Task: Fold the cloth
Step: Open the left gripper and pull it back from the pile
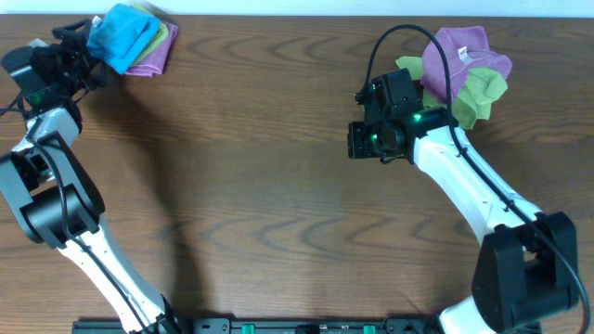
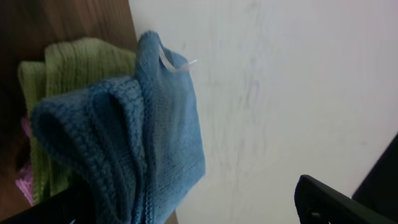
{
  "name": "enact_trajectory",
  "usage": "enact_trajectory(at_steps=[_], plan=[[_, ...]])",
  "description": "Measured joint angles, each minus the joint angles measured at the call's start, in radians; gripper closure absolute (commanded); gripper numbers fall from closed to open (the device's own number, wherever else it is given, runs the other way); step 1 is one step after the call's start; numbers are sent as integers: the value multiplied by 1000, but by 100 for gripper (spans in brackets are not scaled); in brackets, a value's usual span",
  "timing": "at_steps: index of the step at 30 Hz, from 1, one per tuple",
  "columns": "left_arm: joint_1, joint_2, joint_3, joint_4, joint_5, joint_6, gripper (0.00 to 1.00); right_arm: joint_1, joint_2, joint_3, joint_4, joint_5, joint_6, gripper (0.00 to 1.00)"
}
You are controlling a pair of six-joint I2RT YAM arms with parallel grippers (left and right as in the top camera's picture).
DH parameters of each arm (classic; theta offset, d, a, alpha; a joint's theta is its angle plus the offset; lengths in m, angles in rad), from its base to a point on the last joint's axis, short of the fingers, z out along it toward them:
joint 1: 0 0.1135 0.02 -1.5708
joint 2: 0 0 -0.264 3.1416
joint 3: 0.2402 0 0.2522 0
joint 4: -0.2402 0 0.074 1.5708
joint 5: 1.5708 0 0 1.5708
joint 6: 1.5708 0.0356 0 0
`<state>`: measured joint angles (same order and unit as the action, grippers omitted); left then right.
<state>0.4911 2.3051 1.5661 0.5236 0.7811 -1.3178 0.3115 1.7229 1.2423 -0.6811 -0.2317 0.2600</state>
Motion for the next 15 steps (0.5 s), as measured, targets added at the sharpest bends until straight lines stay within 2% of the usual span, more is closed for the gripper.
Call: enact_trajectory(at_steps=[9, 15], plan=[[2, 0, 0, -226, 27, 102, 4, 15, 0, 0, 0, -2, 0, 99], [16, 0, 0, -235, 24, 168, 4, 33, 0, 0, 0, -3, 0, 99]])
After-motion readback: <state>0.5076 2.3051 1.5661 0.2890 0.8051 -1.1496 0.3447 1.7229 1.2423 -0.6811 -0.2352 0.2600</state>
